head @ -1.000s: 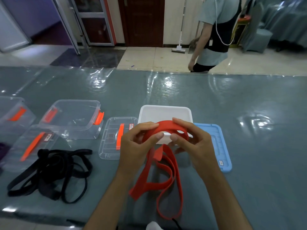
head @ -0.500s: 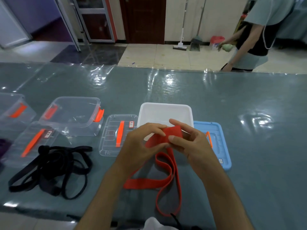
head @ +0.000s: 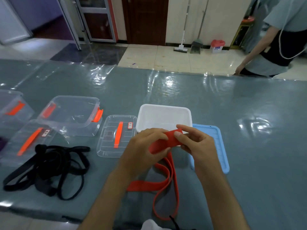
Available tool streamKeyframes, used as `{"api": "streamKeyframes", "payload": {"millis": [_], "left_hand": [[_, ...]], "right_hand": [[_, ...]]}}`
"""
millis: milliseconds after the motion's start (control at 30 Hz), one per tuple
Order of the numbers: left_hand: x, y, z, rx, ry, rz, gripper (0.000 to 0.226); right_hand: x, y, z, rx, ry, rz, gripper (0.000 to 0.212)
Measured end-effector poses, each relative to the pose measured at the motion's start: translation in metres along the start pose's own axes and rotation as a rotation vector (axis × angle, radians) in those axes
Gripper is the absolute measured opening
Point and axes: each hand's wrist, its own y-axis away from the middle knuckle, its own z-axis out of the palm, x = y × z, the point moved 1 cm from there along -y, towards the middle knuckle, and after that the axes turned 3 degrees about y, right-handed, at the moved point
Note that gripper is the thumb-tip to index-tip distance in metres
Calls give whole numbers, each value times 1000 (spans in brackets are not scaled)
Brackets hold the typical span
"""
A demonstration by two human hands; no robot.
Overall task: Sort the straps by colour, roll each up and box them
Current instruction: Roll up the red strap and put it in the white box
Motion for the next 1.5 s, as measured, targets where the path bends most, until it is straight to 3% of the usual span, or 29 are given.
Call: {"api": "streamKeyframes", "payload": {"millis": [167, 333, 533, 833, 1033, 1300, 1500], "left_hand": [[0, 0, -4, 30, -9, 7, 30], [1, -1, -10, -50, -147, 32, 27], [-3, -2, -8, -106, 50, -93, 27], [5, -4, -6, 190, 122, -43, 27], [-1, -2, 13, 279, 329, -146, 26], [-11, -1, 15, 168, 350, -195, 37], [-5, 1, -1, 219, 326, -136, 39]], "right_hand": [[-4, -2, 2, -22, -39, 25, 37], [-2, -3, 6, -36, 44, 80, 23], [-7, -4, 7, 13, 42, 89, 13], [1, -3, 12, -125, -325, 387, 31], [0, -5, 17, -134, -298, 347, 32], [1, 2, 16, -117, -284, 290, 36], [-9, 2, 19, -142, 36, 170, 36]]}}
